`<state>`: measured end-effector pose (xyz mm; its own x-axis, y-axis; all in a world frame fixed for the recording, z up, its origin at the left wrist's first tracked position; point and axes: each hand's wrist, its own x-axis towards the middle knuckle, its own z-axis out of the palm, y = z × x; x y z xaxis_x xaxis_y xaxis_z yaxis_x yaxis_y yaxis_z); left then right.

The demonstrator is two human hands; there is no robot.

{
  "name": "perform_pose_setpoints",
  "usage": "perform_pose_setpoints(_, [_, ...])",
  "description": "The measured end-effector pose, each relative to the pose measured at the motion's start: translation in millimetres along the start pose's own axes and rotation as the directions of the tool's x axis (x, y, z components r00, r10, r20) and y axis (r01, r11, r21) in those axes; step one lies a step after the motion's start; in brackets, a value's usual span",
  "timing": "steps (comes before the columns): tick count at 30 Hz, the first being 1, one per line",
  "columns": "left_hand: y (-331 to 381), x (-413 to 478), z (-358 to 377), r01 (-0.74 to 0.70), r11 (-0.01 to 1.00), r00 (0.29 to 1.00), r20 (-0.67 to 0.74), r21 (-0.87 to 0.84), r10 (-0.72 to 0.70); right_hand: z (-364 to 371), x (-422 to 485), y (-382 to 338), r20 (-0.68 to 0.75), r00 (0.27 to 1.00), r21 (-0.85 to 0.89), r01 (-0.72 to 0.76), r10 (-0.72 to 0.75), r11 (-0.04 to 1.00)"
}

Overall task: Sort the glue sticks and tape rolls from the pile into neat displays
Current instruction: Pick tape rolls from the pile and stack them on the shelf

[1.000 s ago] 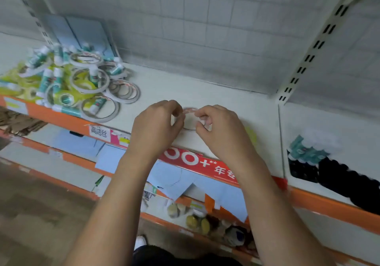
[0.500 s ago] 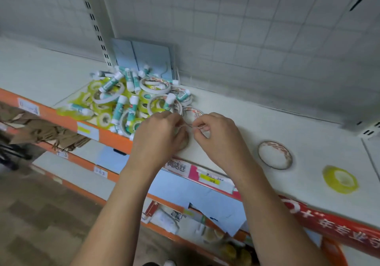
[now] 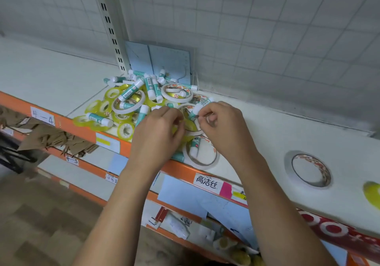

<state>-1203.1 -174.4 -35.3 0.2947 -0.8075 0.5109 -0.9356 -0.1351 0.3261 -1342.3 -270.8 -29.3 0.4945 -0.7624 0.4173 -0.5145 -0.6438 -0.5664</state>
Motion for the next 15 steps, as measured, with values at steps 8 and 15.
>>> perform_pose_setpoints(8, [-24,2,0,0.146,0.989,0.987,-0.071,0.023,-0.144,28,20,-2,0.093,0.984,-0.058,-0.147,0.152,0.987])
perform_pose_setpoints(15, [-34,3,15,0.286,0.957,0.958,0.002,0.050,-0.286,26,16,-5,0.022,0.994,0.096,-0.105,0.104,0.990])
